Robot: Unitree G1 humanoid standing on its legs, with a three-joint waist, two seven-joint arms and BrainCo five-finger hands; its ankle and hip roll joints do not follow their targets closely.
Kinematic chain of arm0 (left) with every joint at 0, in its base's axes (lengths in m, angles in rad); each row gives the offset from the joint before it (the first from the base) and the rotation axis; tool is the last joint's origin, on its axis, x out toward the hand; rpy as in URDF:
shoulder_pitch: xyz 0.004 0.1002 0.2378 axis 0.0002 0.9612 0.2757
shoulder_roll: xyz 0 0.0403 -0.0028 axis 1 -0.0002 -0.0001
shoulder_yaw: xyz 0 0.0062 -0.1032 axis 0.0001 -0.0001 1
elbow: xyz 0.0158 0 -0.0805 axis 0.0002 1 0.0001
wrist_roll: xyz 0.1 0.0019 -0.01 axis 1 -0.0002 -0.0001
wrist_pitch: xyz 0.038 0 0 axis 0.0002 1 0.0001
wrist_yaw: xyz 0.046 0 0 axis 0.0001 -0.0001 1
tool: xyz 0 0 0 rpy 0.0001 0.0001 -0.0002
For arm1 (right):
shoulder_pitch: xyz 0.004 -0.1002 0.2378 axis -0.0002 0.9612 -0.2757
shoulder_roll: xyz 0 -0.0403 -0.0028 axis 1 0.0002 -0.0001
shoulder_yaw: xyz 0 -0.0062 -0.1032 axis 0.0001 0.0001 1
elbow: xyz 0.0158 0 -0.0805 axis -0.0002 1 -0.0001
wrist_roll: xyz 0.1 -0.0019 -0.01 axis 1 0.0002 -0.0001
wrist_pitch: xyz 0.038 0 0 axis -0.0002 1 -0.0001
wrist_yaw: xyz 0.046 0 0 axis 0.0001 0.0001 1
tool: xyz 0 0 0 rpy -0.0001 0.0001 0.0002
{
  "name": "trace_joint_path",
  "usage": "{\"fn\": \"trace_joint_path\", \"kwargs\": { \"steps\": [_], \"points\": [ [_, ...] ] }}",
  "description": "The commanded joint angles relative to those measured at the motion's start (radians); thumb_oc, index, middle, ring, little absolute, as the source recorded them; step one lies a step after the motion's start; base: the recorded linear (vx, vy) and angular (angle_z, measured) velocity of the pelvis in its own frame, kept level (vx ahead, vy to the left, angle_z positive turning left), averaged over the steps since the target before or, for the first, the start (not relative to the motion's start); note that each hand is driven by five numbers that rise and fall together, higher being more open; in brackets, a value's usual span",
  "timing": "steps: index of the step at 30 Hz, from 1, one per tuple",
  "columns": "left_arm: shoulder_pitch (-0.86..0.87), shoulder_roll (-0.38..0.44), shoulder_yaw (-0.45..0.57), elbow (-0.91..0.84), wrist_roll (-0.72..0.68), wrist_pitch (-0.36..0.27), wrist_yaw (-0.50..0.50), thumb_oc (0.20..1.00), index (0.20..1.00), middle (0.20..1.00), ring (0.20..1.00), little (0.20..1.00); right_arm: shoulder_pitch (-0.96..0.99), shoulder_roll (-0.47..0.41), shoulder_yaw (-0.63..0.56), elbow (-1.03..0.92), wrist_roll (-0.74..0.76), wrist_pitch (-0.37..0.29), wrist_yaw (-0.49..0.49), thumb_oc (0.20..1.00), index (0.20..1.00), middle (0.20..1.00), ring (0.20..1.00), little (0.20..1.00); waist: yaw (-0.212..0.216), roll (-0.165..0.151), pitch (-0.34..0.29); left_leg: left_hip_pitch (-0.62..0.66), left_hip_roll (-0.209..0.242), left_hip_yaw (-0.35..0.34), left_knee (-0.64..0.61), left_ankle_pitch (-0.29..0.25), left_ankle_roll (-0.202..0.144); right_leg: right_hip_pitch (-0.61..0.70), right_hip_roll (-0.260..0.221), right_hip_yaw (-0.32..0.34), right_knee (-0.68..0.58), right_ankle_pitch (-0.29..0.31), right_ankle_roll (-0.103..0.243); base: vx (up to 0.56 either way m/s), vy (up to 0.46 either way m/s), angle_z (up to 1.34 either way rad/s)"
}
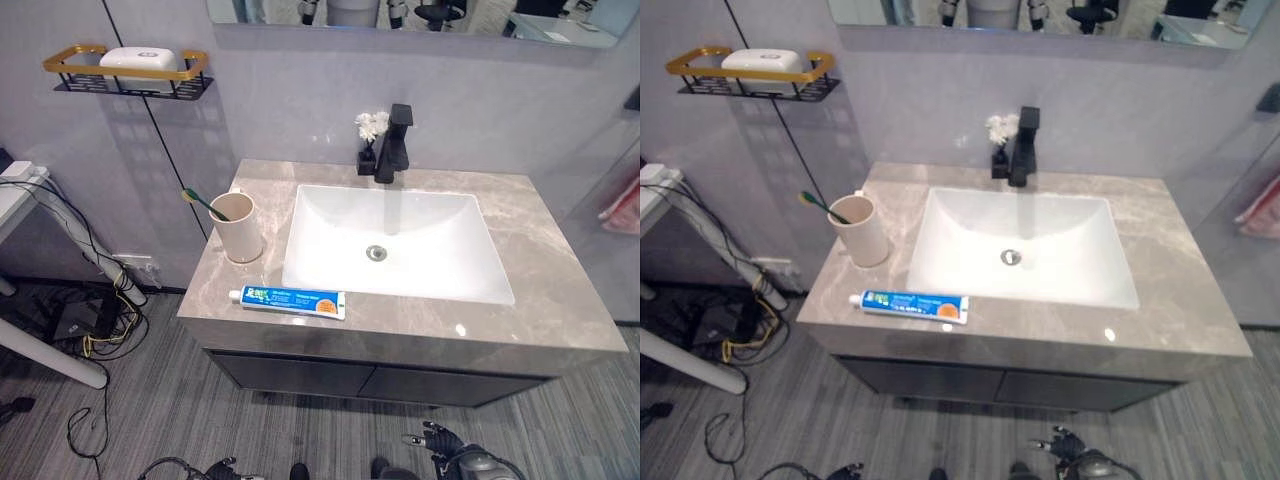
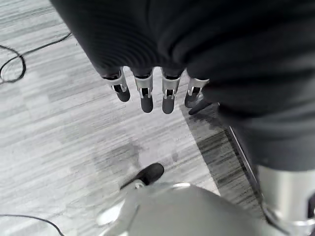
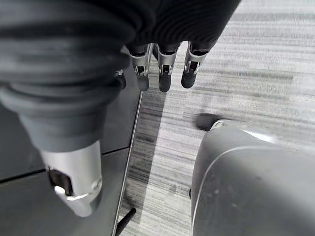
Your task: Put brush and paste in cup on sink, flatten towel.
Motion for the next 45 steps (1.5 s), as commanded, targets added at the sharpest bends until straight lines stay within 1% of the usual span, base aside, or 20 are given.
{"fn": "trace_joint_path", "kwargs": {
  "steps": [1, 3, 9, 10, 11, 12, 13, 14, 15, 16, 17, 19, 21, 22, 24, 27, 29, 34, 38, 45],
  "points": [
    [-0.006, 0.038, -0.019, -0.041, 0.082, -0.038, -0.004, 1.000, 1.000, 1.000, 1.000, 1.000, -0.051, -0.054, 0.021, -0.016, -0.033, -0.025, -0.013, 1.000, 1.000, 1.000, 1.000, 1.000, 0.052, 0.004, 0.012, -0.014, -0.006, 0.040, 0.058, -0.050, -0.074, 0.044, -0.002, -0.040, 0.026, 0.084, 0.001, 0.00, -0.134, 0.82],
    [0.010, 0.059, -0.014, -0.069, 0.081, -0.043, -0.006, 1.000, 1.000, 1.000, 1.000, 1.000, -0.069, -0.073, 0.033, -0.043, -0.059, -0.028, -0.013, 1.000, 1.000, 1.000, 1.000, 1.000, 0.074, 0.010, 0.024, -0.023, 0.007, 0.040, 0.061, -0.045, -0.092, 0.038, -0.011, -0.138, 0.030, 0.089, -0.004, 0.01, -0.171, 0.23],
    [0.032, 0.090, -0.025, -0.150, 0.076, -0.070, -0.015, 1.000, 1.000, 1.000, 1.000, 1.000, -0.059, -0.103, 0.031, -0.047, -0.053, -0.043, -0.021, 1.000, 1.000, 1.000, 1.000, 1.000, 0.089, 0.028, 0.014, -0.036, 0.021, 0.011, 0.095, -0.058, -0.119, 0.067, 0.009, -0.132, -0.010, 0.067, -0.029, 0.09, -0.149, 0.12],
    [0.049, 0.121, -0.038, -0.230, 0.080, -0.082, -0.023, 1.000, 1.000, 1.000, 1.000, 1.000, -0.048, -0.124, 0.022, -0.075, -0.044, -0.052, -0.023, 1.000, 1.000, 1.000, 1.000, 1.000, 0.093, 0.038, 0.026, -0.068, 0.021, 0.004, 0.172, -0.060, -0.139, 0.078, 0.019, -0.126, -0.029, 0.062, -0.040, 0.08, -0.144, 0.10],
    [0.049, 0.122, -0.038, -0.230, 0.080, -0.082, -0.023, 1.000, 1.000, 1.000, 1.000, 1.000, -0.048, -0.124, 0.022, -0.075, -0.044, -0.052, -0.023, 1.000, 1.000, 1.000, 1.000, 1.000, 0.093, 0.038, 0.025, -0.068, 0.021, 0.004, 0.173, -0.060, -0.139, 0.078, 0.019, -0.126, -0.029, 0.062, -0.040, 0.05, -0.207, 0.25],
    [0.055, 0.168, -0.067, -0.305, 0.118, -0.101, -0.023, 1.000, 1.000, 1.000, 1.000, 1.000, -0.047, -0.148, 0.003, -0.084, -0.027, -0.058, -0.031, 1.000, 1.000, 1.000, 1.000, 1.000, 0.097, 0.053, 0.057, -0.136, 0.009, 0.003, 0.304, -0.032, -0.169, 0.087, 0.017, -0.129, -0.032, 0.053, -0.052, -0.02, -0.126, 0.29],
    [0.047, 0.191, -0.083, -0.332, 0.141, -0.109, -0.018, 1.000, 1.000, 1.000, 1.000, 1.000, -0.051, -0.157, -0.003, -0.080, -0.028, -0.059, -0.036, 1.000, 1.000, 1.000, 1.000, 1.000, 0.099, 0.058, 0.071, -0.166, 0.005, 0.005, 0.358, -0.012, -0.187, 0.088, 0.011, -0.131, -0.028, 0.048, -0.058, -0.05, -0.133, 0.37],
    [0.039, 0.253, -0.114, -0.408, 0.182, -0.128, -0.013, 1.000, 1.000, 1.000, 1.000, 1.000, -0.059, -0.186, -0.008, -0.071, -0.054, -0.064, -0.058, 1.000, 1.000, 1.000, 1.000, 1.000, 0.098, 0.070, 0.090, -0.221, 0.010, 0.003, 0.413, 0.020, -0.211, 0.079, 0.000, -0.146, -0.022, 0.044, -0.067, 0.00, 0.036, 0.54],
    [0.045, 0.366, -0.168, -0.576, 0.229, -0.169, -0.048, 1.000, 1.000, 1.000, 1.000, 1.000, -0.048, -0.222, -0.034, -0.058, -0.054, -0.067, -0.070, 1.000, 1.000, 1.000, 1.000, 1.000, 0.080, 0.078, 0.078, -0.194, 0.133, 0.096, 0.299, 0.025, -0.207, 0.088, -0.022, -0.169, -0.033, 0.034, -0.049, 0.11, 0.170, 0.51],
    [0.048, 0.485, -0.202, -0.720, 0.273, -0.210, -0.063, 1.000, 1.000, 1.000, 1.000, 1.000, -0.038, -0.239, -0.054, -0.042, -0.048, -0.063, -0.073, 1.000, 1.000, 1.000, 1.000, 1.000, 0.079, 0.088, 0.069, -0.153, 0.183, 0.094, 0.177, 0.022, -0.213, 0.092, -0.033, -0.168, -0.039, 0.024, -0.028, 0.13, 0.177, 0.50],
    [0.050, 0.492, -0.200, -0.729, 0.271, -0.206, -0.067, 1.000, 1.000, 1.000, 1.000, 1.000, -0.038, -0.237, -0.056, -0.042, -0.048, -0.064, -0.073, 1.000, 1.000, 1.000, 1.000, 1.000, 0.081, 0.085, 0.069, -0.151, 0.182, 0.095, 0.169, 0.030, -0.213, 0.090, -0.033, -0.168, -0.039, 0.028, -0.029, 0.13, 0.171, 0.21],
    [0.060, 0.569, -0.192, -0.857, 0.263, -0.223, -0.075, 1.000, 1.000, 1.000, 1.000, 1.000, -0.022, -0.228, -0.085, -0.037, -0.012, -0.068, -0.056, 1.000, 1.000, 1.000, 1.000, 1.000, 0.078, 0.105, 0.065, -0.153, 0.209, 0.011, 0.112, 0.080, -0.230, 0.076, -0.043, -0.144, -0.027, 0.020, -0.022, 0.13, 0.214, 0.05],
    [0.065, 0.639, -0.161, -0.987, 0.231, -0.241, -0.097, 1.000, 1.000, 1.000, 1.000, 1.000, -0.016, -0.209, -0.120, -0.027, 0.013, -0.063, -0.048, 1.000, 1.000, 1.000, 1.000, 1.000, 0.058, 0.128, 0.043, -0.123, 0.205, 0.041, 0.096, 0.056, -0.231, 0.080, -0.070, -0.129, -0.010, 0.022, -0.008, 0.16, 0.265, -0.37],
    [0.070, 0.648, -0.157, -0.999, 0.226, -0.236, -0.103, 1.000, 1.000, 1.000, 1.000, 1.000, -0.015, -0.206, -0.122, -0.027, 0.012, -0.063, -0.048, 1.000, 1.000, 1.000, 1.000, 1.000, 0.062, 0.124, 0.043, -0.119, 0.204, 0.045, 0.092, 0.057, -0.230, 0.080, -0.071, -0.126, -0.010, 0.022, -0.007, 0.10, 0.188, -0.57],
    [0.082, 0.737, -0.142, -1.117, 0.239, -0.275, -0.086, 1.000, 1.000, 1.000, 1.000, 1.000, -0.006, -0.190, -0.125, -0.022, -0.012, -0.065, -0.058, 1.000, 1.000, 1.000, 1.000, 1.000, 0.060, 0.129, 0.021, -0.071, 0.165, 0.066, 0.055, 0.034, -0.216, 0.087, -0.104, -0.106, -0.018, 0.061, 0.014, 0.14, 0.271, -0.09],
    [0.125, 0.787, -0.101, -1.154, 0.230, -0.282, -0.077, 1.000, 1.000, 1.000, 1.000, 1.000, -0.008, -0.170, -0.110, -0.034, -0.034, -0.064, -0.057, 1.000, 1.000, 1.000, 1.000, 1.000, 0.068, 0.113, 0.019, -0.041, 0.144, 0.089, 0.041, 0.019, -0.200, 0.096, -0.123, -0.084, -0.035, 0.087, 0.029, 0.09, 0.190, -0.25],
    [0.172, 0.814, -0.055, -1.167, 0.223, -0.291, -0.061, 1.000, 1.000, 1.000, 1.000, 1.000, -0.007, -0.149, -0.038, -0.066, -0.121, -0.072, -0.059, 1.000, 1.000, 1.000, 1.000, 1.000, 0.084, 0.088, 0.014, -0.020, 0.119, 0.109, 0.028, 0.003, -0.185, 0.097, -0.144, -0.060, -0.051, 0.116, 0.045, 0.08, 0.186, -0.48],
    [0.215, 0.815, -0.006, -1.153, 0.248, -0.307, -0.030, 1.000, 1.000, 1.000, 1.000, 1.000, 0.011, -0.150, 0.027, -0.112, -0.228, -0.082, -0.068, 1.000, 1.000, 1.000, 1.000, 1.000, 0.083, 0.053, 0.005, 0.003, 0.089, 0.120, 0.014, -0.018, -0.164, 0.105, -0.171, -0.040, -0.079, 0.151, 0.064, 0.05, 0.111, -0.26],
    [0.223, 0.823, 0.019, -1.151, 0.273, -0.309, -0.012, 1.000, 1.000, 1.000, 1.000, 1.000, 0.025, -0.130, 0.018, -0.088, -0.230, -0.076, -0.067, 1.000, 1.000, 1.000, 1.000, 1.000, 0.087, 0.034, -0.002, 0.005, 0.084, 0.115, 0.010, -0.021, -0.160, 0.108, -0.174, -0.039, -0.095, 0.162, 0.069, 0.02, 0.037, -0.12],
    [0.299, 0.917, 0.105, -1.198, 0.378, -0.342, 0.058, 1.000, 1.000, 1.000, 1.000, 1.000, 0.077, -0.114, 0.020, -0.027, -0.304, -0.067, -0.076, 1.000, 1.000, 1.000, 1.000, 1.000, 0.108, -0.005, -0.001, -0.009, 0.088, 0.103, 0.002, -0.018, -0.164, 0.112, -0.177, -0.069, -0.119, 0.177, 0.076, 0.00, -0.004, 0.00]
  ]
}}
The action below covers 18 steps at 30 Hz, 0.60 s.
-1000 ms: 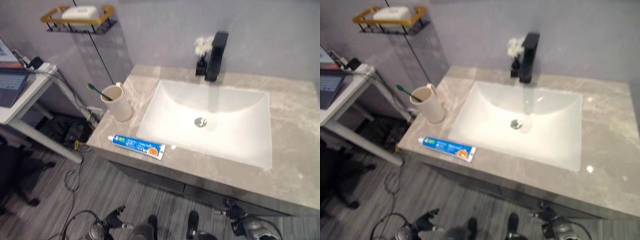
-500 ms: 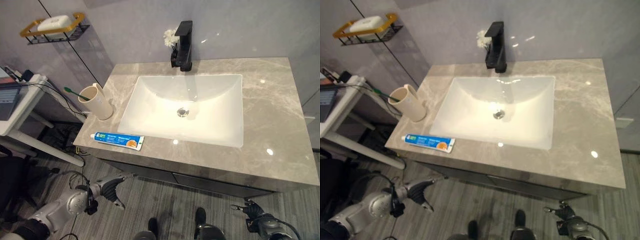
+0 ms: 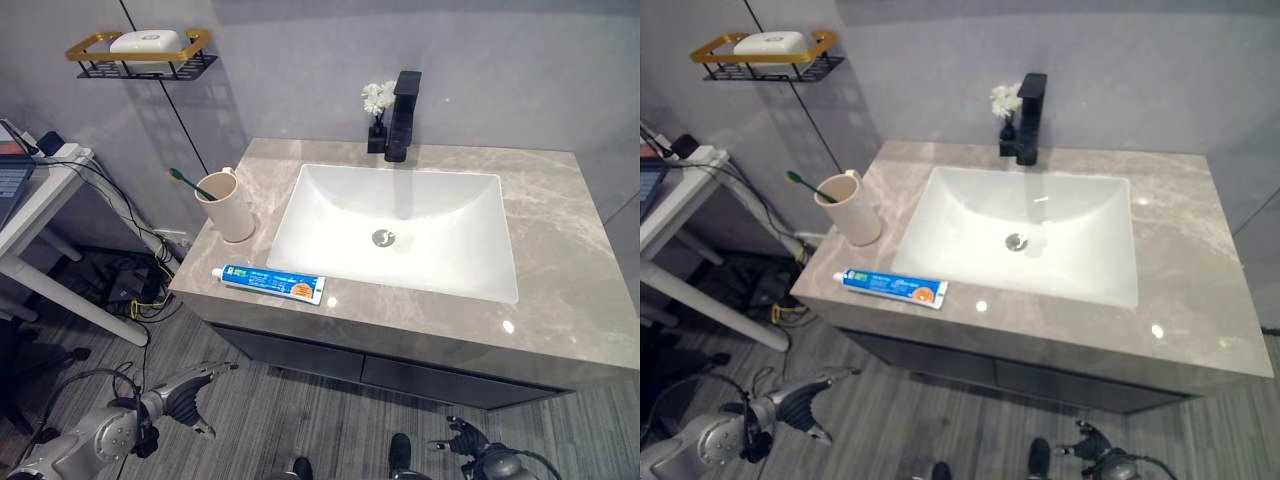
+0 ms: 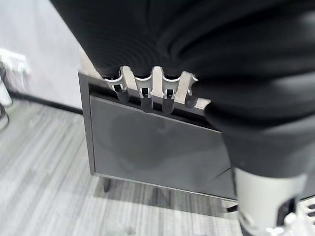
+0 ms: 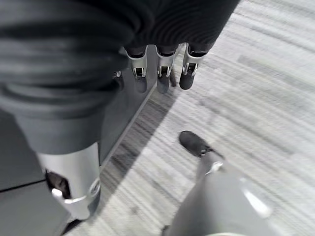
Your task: Put brush and paste in cup on sink, flatten towel.
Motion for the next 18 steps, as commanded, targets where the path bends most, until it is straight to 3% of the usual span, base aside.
{"fn": "trace_joint_path", "kwargs": {
  "steps": [1, 2, 9, 12, 18],
  "points": [
    [0.082, 0.151, 0.098, -0.099, 0.034, -0.036, 0.054, 1.000, 1.000, 1.000, 1.000, 1.000, 0.001, 0.017, 0.023, 0.053, -0.046, -0.011, -0.016, 1.000, 1.000, 1.000, 1.000, 1.000, 0.007, -0.078, -0.011, -0.049, 0.010, -0.063, 0.006, 0.014, -0.025, 0.068, -0.168, -0.002, 0.025, 0.024, 0.129, 0.00, -0.016, 0.13],
    [0.107, 0.189, 0.145, -0.148, 0.047, -0.043, 0.064, 1.000, 1.000, 1.000, 1.000, 1.000, 0.006, 0.016, 0.013, 0.080, -0.070, -0.002, -0.019, 1.000, 1.000, 1.000, 1.000, 1.000, 0.025, -0.077, -0.011, -0.054, 0.010, -0.068, 0.006, 0.017, -0.027, 0.074, -0.170, -0.014, 0.016, 0.025, 0.130, 0.00, -0.016, 0.11],
    [0.228, 0.270, 0.399, -0.284, 0.072, -0.057, 0.140, 1.000, 1.000, 1.000, 1.000, 1.000, 0.010, 0.025, 0.026, 0.064, -0.081, -0.003, -0.019, 1.000, 1.000, 1.000, 1.000, 1.000, 0.037, -0.089, -0.007, -0.083, 0.013, -0.085, 0.006, 0.032, -0.039, 0.067, -0.172, -0.041, 0.003, 0.031, 0.132, -0.01, -0.019, 0.09],
    [0.195, 0.257, 0.487, -0.292, 0.055, -0.044, 0.217, 1.000, 1.000, 1.000, 1.000, 1.000, 0.009, 0.033, 0.045, 0.030, -0.069, -0.006, -0.025, 1.000, 1.000, 1.000, 1.000, 1.000, 0.034, -0.093, -0.006, -0.099, 0.018, -0.089, 0.006, 0.044, -0.048, 0.063, -0.173, -0.050, 0.002, 0.033, 0.131, -0.02, -0.030, 0.16],
    [0.091, 0.196, 0.527, -0.306, -0.074, -0.034, 0.247, 1.000, 1.000, 1.000, 1.000, 1.000, 0.009, 0.034, 0.049, 0.019, -0.049, 0.006, -0.018, 1.000, 1.000, 1.000, 1.000, 1.000, 0.002, -0.092, -0.015, -0.105, 0.021, -0.088, 0.006, 0.045, -0.052, 0.055, -0.173, -0.048, 0.002, 0.042, 0.128, 0.00, -0.011, 0.09]
  ]
}}
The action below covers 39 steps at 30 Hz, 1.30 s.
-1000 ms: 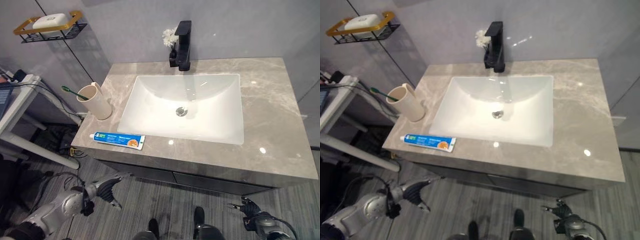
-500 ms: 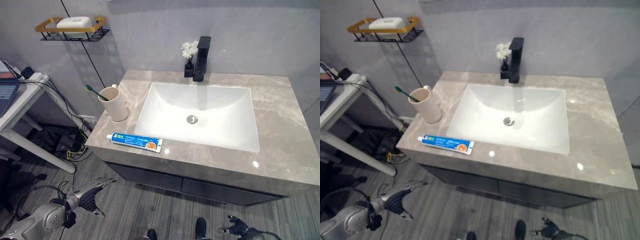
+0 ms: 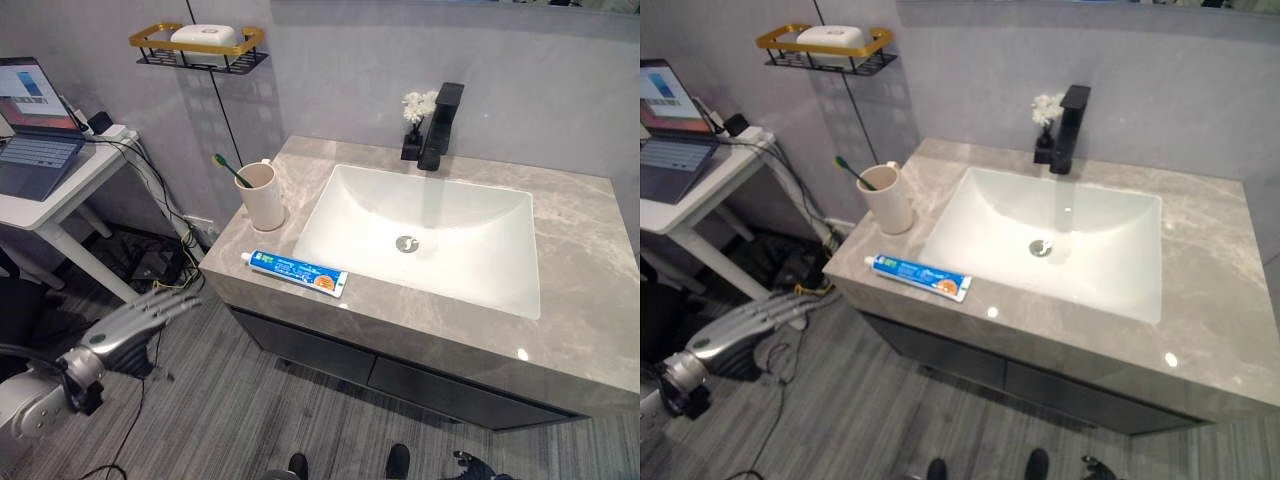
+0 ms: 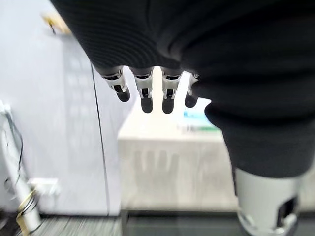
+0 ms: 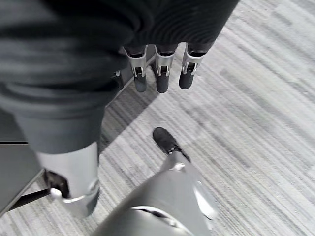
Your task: Put brush and paste in cup on sink, flatten towel.
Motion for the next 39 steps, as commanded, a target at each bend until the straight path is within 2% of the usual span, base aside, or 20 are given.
{"fn": "trace_joint_path", "kwargs": {
  "steps": [1, 5, 10, 12, 16, 21, 26, 39],
  "points": [
    [-0.090, 0.008, 0.072, -0.018, -0.100, 0.003, 0.066, 1.000, 1.000, 1.000, 1.000, 1.000, -0.060, 0.014, 0.044, -0.002, 0.020, 0.002, -0.012, 1.000, 1.000, 1.000, 1.000, 1.000, -0.041, -0.047, 0.015, -0.051, 0.026, -0.025, 0.007, 0.020, -0.040, 0.074, -0.157, 0.011, 0.009, 0.039, 0.125, 0.00, 0.000, 0.00],
    [-0.188, -0.020, 0.049, -0.026, -0.172, 0.005, 0.053, 1.000, 1.000, 1.000, 1.000, 1.000, -0.056, 0.026, 0.047, -0.009, 0.037, 0.006, 0.005, 1.000, 1.000, 1.000, 1.000, 1.000, -0.072, -0.053, 0.018, -0.045, 0.031, 0.004, 0.007, 0.017, -0.041, 0.047, -0.148, 0.048, 0.009, 0.047, 0.121, 0.00, -0.003, -0.13],
    [-0.269, -0.030, -0.017, 0.002, -0.180, 0.009, 0.040, 1.000, 1.000, 1.000, 1.000, 1.000, -0.034, 0.033, 0.045, 0.010, 0.021, 0.012, 0.014, 1.000, 1.000, 1.000, 1.000, 1.000, -0.093, -0.062, 0.024, -0.050, 0.035, 0.026, 0.007, 0.017, -0.040, 0.019, -0.141, 0.074, 0.009, 0.056, 0.120, 0.00, -0.004, -0.25],
    [-0.308, -0.030, -0.054, 0.028, -0.182, 0.015, 0.024, 1.000, 1.000, 1.000, 1.000, 1.000, -0.018, 0.035, 0.033, 0.034, 0.021, 0.017, 0.022, 1.000, 1.000, 1.000, 1.000, 1.000, -0.118, -0.068, 0.033, -0.062, 0.037, 0.038, 0.007, 0.019, -0.039, -0.008, -0.138, 0.091, 0.009, 0.066, 0.121, -0.03, 0.014, -0.24],
    [-0.337, -0.027, -0.077, 0.051, -0.184, 0.018, 0.021, 1.000, 1.000, 1.000, 1.000, 1.000, -0.009, 0.034, 0.013, 0.042, 0.039, 0.016, 0.026, 1.000, 1.000, 1.000, 1.000, 1.000, -0.128, -0.075, 0.039, -0.078, 0.039, 0.051, 0.007, 0.020, -0.037, -0.040, -0.130, 0.114, 0.009, 0.079, 0.121, -0.02, 0.016, -0.17],
    [-0.351, -0.041, -0.079, 0.090, -0.184, 0.027, 0.019, 1.000, 1.000, 1.000, 1.000, 1.000, -0.002, 0.032, 0.003, 0.040, 0.054, 0.012, 0.032, 1.000, 1.000, 1.000, 1.000, 1.000, -0.143, -0.098, 0.046, -0.105, 0.043, 0.077, 0.007, 0.025, -0.034, -0.093, -0.119, 0.149, 0.009, 0.106, 0.122, -0.02, 0.010, -0.24],
    [-0.386, -0.033, -0.096, 0.133, -0.161, 0.033, 0.024, 1.000, 1.000, 1.000, 1.000, 1.000, -0.014, 0.035, 0.010, 0.036, 0.067, 0.010, 0.030, 1.000, 1.000, 1.000, 1.000, 1.000, -0.146, -0.121, 0.054, -0.122, 0.047, 0.083, 0.007, 0.027, -0.032, -0.119, -0.113, 0.165, 0.009, 0.116, 0.122, 0.00, 0.006, -0.13],
    [-0.415, -0.019, -0.092, 0.165, -0.165, 0.040, 0.034, 1.000, 1.000, 1.000, 1.000, 1.000, -0.033, 0.043, 0.047, -0.041, 0.095, -0.010, 0.032, 1.000, 1.000, 1.000, 1.000, 1.000, -0.142, -0.145, 0.061, -0.127, 0.054, 0.079, 0.007, 0.027, -0.034, -0.124, -0.108, 0.164, 0.009, 0.115, 0.120, 0.00, 0.000, 0.00]
  ]
}}
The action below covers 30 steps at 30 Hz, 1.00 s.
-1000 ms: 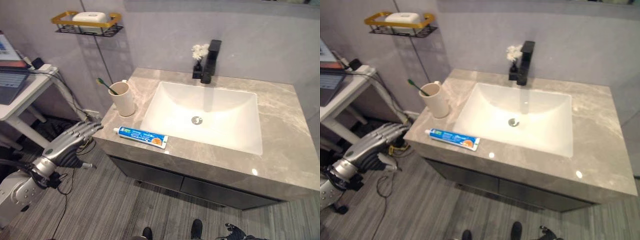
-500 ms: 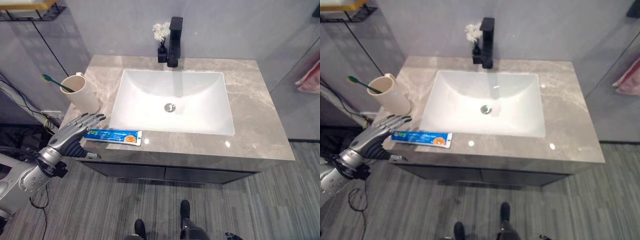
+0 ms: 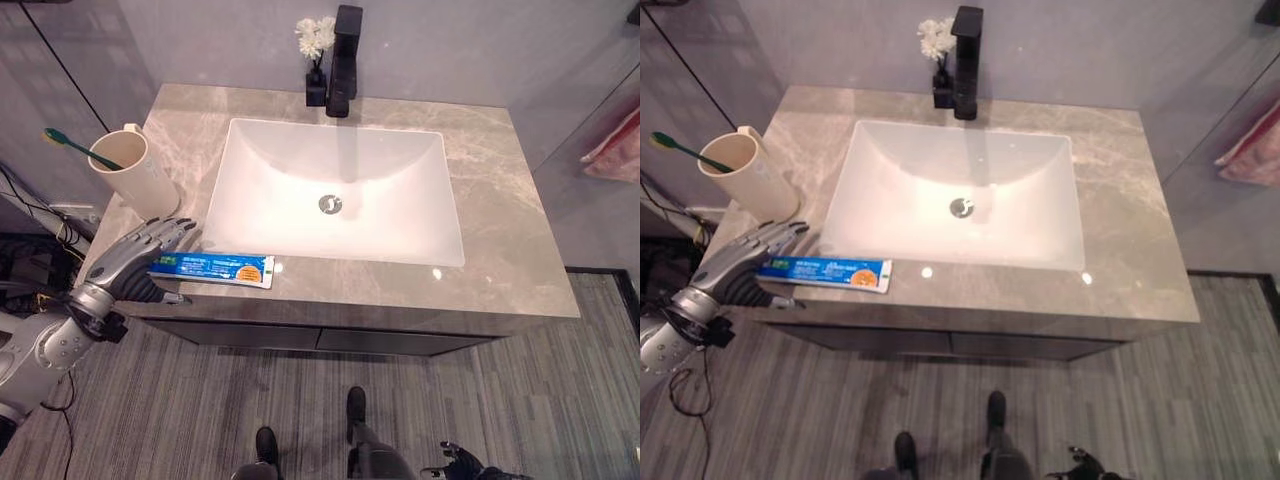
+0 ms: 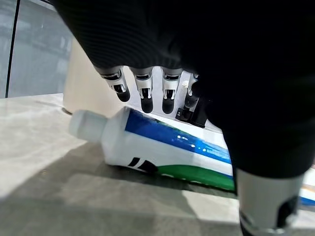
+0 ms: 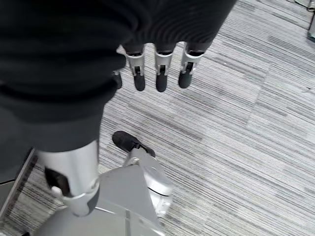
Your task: Put brush and paste in cup on sink, flatten towel.
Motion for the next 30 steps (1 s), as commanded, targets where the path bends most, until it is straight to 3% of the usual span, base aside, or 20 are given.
{"fn": "trace_joint_path", "kwargs": {
  "steps": [1, 10, 20, 27, 30],
  "points": [
    [-0.041, 0.041, 0.037, 0.008, -0.025, -0.003, 0.033, 1.000, 1.000, 1.000, 1.000, 1.000, -0.013, 0.008, 0.048, 0.001, 0.030, -0.010, 0.002, 1.000, 1.000, 1.000, 1.000, 1.000, 0.002, -0.013, -0.009, -0.055, 0.052, -0.092, 0.007, 0.029, -0.034, 0.045, -0.141, 0.012, 0.009, 0.065, 0.129, 0.00, 0.000, 0.00],
    [-0.030, 0.017, 0.031, 0.008, -0.075, 0.003, 0.008, 1.000, 1.000, 1.000, 1.000, 1.000, -0.013, 0.003, 0.041, 0.022, 0.019, -0.002, -0.002, 1.000, 1.000, 1.000, 1.000, 1.000, 0.004, -0.011, -0.001, -0.067, 0.051, -0.102, 0.007, 0.034, -0.034, 0.043, -0.144, -0.002, 0.009, 0.063, 0.129, 0.01, 0.002, 0.02],
    [0.004, -0.091, 0.024, 0.023, -0.152, 0.019, -0.012, 1.000, 1.000, 1.000, 1.000, 1.000, -0.021, 0.002, 0.040, 0.015, 0.025, 0.002, -0.003, 1.000, 1.000, 1.000, 1.000, 1.000, 0.004, -0.012, 0.005, -0.076, 0.056, -0.102, 0.007, 0.036, -0.035, 0.032, -0.141, -0.001, 0.009, 0.061, 0.124, 0.00, 0.000, 0.00],
    [0.009, -0.102, 0.003, 0.013, -0.183, 0.026, -0.039, 1.000, 1.000, 1.000, 1.000, 1.000, -0.029, -0.003, 0.041, 0.016, 0.021, 0.004, -0.007, 1.000, 1.000, 1.000, 1.000, 1.000, 0.007, -0.010, 0.006, -0.081, 0.059, -0.104, 0.007, 0.038, -0.036, 0.030, -0.139, -0.006, 0.009, 0.055, 0.122, 0.00, 0.000, 0.00],
    [0.009, -0.110, 0.002, 0.015, -0.203, 0.028, -0.047, 0.947, 0.947, 0.947, 0.947, 0.947, -0.030, -0.007, 0.040, 0.014, 0.022, 0.005, -0.008, 1.000, 1.000, 1.000, 1.000, 1.000, 0.006, -0.010, 0.007, -0.082, 0.060, -0.105, 0.007, 0.038, -0.036, 0.029, -0.138, -0.008, 0.009, 0.054, 0.122, 0.00, 0.000, 0.00]
  ]
}}
